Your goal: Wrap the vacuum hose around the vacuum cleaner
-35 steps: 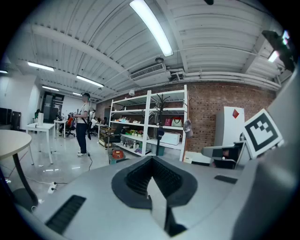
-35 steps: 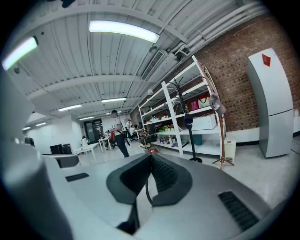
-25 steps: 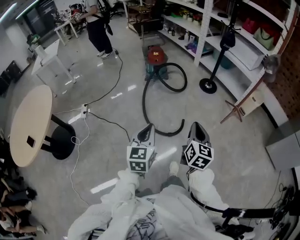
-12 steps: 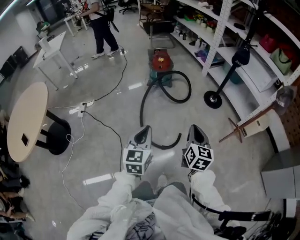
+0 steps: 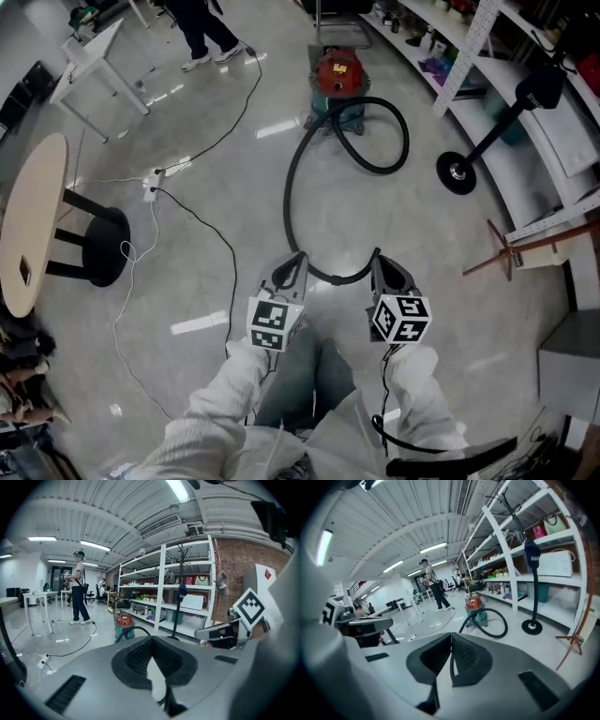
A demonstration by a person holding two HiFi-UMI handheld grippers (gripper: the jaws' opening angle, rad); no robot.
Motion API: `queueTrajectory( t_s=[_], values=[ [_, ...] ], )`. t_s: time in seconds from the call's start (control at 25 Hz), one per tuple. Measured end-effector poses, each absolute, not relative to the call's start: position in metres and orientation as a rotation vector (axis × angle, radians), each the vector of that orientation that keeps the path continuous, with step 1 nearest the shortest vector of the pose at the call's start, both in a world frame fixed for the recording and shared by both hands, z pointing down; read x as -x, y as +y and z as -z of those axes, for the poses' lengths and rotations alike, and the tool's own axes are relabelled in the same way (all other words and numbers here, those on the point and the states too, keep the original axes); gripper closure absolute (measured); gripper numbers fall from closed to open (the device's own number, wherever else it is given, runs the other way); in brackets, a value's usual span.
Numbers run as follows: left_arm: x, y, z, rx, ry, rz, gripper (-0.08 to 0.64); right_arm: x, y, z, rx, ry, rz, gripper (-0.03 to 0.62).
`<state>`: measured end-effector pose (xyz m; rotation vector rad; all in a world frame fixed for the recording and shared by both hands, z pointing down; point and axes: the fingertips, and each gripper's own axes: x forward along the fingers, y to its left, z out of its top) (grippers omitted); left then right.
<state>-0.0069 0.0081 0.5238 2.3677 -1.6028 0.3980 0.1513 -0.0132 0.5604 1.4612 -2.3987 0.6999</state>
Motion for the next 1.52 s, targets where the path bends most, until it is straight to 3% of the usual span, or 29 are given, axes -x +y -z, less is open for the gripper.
queueTrajectory(
  t_s=[0.48,0.6,0.68,1.04,1.52],
  values=[
    [0.042,-0.049,-0.995,-2.427,-1.492,-0.426,0.558,-0.099,-0.039,-1.079,-0.869,-2.308,-0.721,0.574],
    [0.043,-0.058,-1.078,-2.428,-1.486,-0.428,0.558,-0.089,-0.034,-1.168,-0.673,-2.259,-0.63,0.462],
    [0.04,-0.064,-1.115,-2.416,-1.485,-0.434,0.558,-0.087,-0.032,-1.208,-0.537,-2.204,-0.529,0.438],
    [0.029,-0.083,-1.146,-2.42,-1.432,-0.443,0.558,-0.078,-0.008,-1.263,-0.073,-1.991,-0.312,0.42],
    [0.041,-0.074,-1.154,-2.389,-1.469,-0.436,0.558,-0.072,0.0,-1.304,0.132,-1.776,-0.14,0.373]
  ],
)
